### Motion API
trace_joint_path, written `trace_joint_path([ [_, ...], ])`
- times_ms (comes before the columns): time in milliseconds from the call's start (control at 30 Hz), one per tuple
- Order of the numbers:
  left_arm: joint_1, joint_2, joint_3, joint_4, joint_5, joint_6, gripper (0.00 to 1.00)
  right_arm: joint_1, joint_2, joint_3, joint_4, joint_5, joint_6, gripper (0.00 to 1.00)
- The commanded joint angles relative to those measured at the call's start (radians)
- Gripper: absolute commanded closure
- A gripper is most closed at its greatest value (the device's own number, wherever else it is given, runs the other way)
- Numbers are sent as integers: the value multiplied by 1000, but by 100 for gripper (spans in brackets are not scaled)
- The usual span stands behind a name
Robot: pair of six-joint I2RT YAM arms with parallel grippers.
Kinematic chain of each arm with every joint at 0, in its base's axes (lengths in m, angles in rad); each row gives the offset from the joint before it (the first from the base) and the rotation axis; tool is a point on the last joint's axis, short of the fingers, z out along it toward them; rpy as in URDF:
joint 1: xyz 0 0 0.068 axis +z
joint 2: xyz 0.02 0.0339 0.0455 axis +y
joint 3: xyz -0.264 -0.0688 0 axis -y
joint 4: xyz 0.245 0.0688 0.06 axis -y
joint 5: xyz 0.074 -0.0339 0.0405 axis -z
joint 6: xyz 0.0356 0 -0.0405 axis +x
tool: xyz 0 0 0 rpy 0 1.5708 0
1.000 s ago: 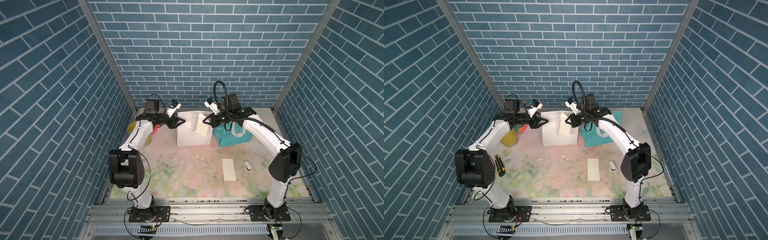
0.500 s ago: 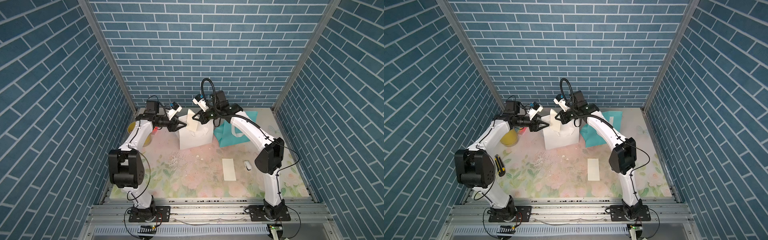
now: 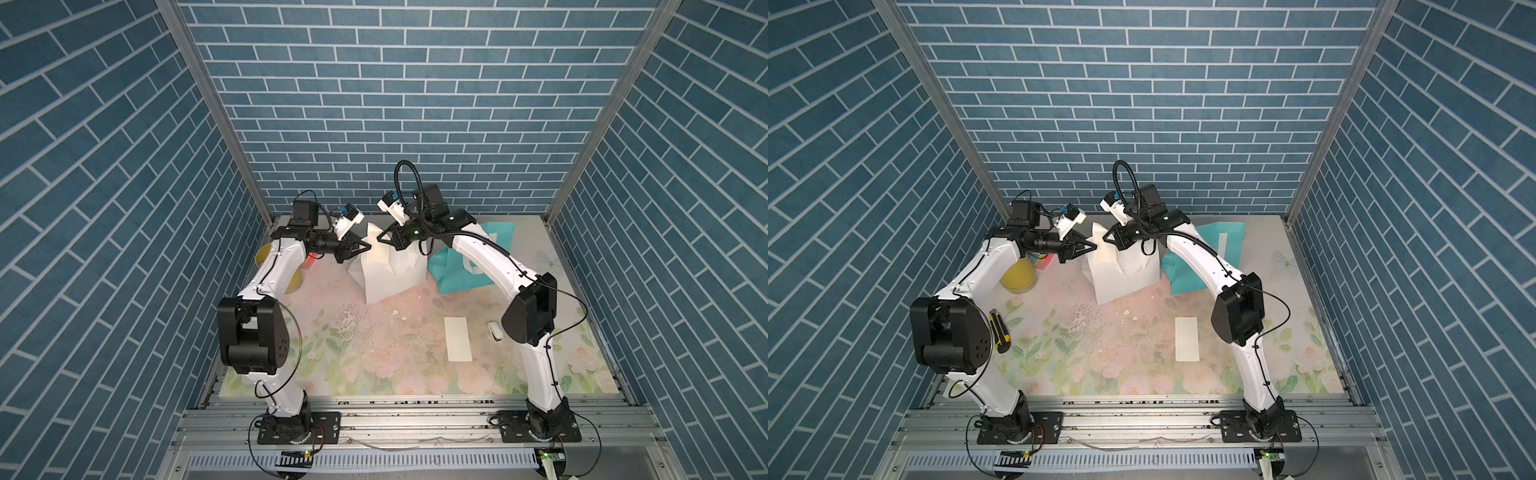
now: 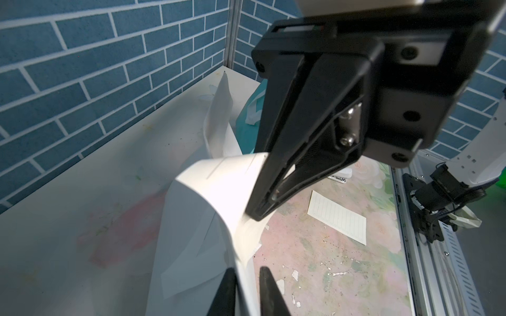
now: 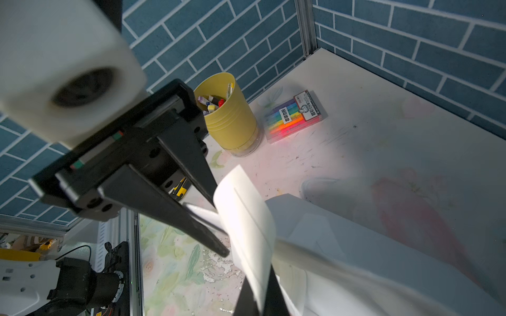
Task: Staple the receipts to the bags
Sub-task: Hold the receipt from the takeout bag.
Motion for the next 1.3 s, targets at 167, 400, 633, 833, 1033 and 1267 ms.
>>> trace_joint_path([
  [167,3,27,35,-77,26,39,100,2,-12,7,35,-7,33,77],
  [400,2,8,20,-88,21,67,100,-70,-245,-384,379,17,238,37],
  [633,1,2,14,-103,44,109,100,-93,-284,-555,504,-101,275,35],
  [833,2,5,21,-132,59,139,100,-92,-193,-515,614,-195,331,39],
  [1033,2,9,29,-145,62,150,100,-92,-132,-473,660,-256,389,46],
  [1267,1,19,38,-152,61,149,100,-92,-137,-515,785,-284,458,72],
])
